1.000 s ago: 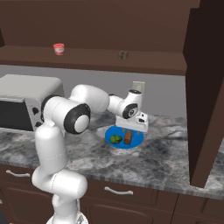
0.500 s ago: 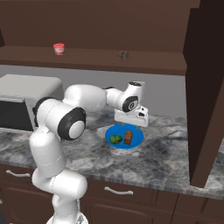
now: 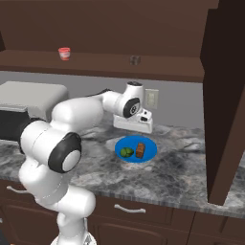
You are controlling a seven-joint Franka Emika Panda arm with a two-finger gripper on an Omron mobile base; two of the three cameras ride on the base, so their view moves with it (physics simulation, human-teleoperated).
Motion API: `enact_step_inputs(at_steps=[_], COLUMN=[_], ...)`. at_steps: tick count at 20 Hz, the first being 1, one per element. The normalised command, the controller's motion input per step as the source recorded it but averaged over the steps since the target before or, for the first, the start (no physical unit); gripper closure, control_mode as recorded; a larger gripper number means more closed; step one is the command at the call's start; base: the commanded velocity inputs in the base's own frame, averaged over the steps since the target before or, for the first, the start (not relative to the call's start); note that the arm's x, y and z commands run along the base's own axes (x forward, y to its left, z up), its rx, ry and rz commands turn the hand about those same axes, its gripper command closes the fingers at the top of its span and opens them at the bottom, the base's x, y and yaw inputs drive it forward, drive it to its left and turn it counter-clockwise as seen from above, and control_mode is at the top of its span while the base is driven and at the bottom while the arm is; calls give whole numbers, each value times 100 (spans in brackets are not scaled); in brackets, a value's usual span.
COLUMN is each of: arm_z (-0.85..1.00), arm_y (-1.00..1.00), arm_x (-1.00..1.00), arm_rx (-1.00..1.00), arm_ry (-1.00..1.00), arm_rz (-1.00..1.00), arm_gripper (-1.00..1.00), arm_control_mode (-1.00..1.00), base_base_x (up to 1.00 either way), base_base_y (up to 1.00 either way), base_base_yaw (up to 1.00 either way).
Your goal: Pick the avocado and bread from the counter and place them on the plate. Then pick the jam from the cabinet and place it next to the plate. Lastly close the cabinet door.
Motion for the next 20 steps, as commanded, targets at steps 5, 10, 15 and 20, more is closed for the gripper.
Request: enact_step_inputs(at_steps=[5, 10, 15, 20], arm_z=[37, 32, 30, 33], arm_y=[43, 36, 35, 36], arm_x=[-45, -48, -44, -40], arm_rx=[-5, -4, -2, -1], arm_ry=[-6, -10, -12, -10], arm_rz=[4, 4, 6, 6], arm_gripper=[-100, -100, -100, -100], arm_control_mode=[-100, -100, -100, -100], base_base_x=[0, 0, 0, 0], base_base_y=[0, 0, 0, 0], base_base_yaw=[0, 0, 0, 0])
